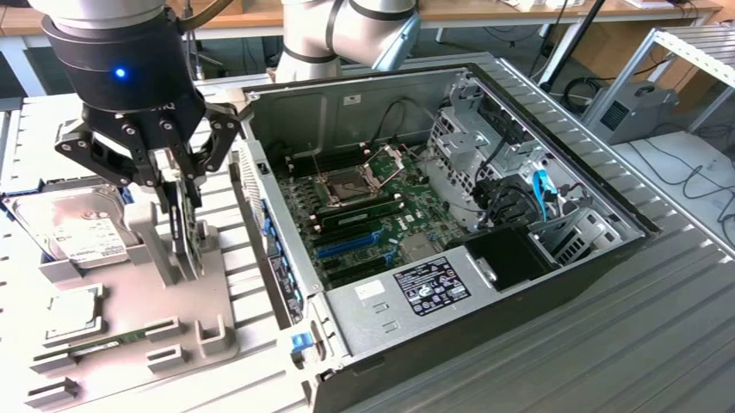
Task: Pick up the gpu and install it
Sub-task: 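Pick up the gpu and move the gpu toward the slot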
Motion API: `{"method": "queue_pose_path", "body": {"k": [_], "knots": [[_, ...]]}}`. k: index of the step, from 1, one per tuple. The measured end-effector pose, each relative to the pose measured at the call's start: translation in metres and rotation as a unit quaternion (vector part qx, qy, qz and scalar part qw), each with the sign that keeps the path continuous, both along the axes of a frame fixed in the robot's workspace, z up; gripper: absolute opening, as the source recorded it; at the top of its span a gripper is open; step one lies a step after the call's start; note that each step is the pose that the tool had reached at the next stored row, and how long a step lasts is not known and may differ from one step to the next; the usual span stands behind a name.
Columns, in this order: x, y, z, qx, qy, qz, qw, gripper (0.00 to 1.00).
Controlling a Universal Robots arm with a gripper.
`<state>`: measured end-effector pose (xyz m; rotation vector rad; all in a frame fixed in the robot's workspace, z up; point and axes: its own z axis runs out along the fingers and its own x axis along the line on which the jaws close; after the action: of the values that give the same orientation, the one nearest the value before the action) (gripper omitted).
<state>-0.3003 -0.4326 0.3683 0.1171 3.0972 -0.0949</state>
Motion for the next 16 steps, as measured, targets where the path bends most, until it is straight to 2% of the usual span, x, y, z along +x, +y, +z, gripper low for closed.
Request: {"method": "queue_pose_path", "body": {"k": [16], "knots": [[0.0, 0.0002, 0.0064, -0.0001, 0.0, 0.0, 1.0, 0.29]]}}
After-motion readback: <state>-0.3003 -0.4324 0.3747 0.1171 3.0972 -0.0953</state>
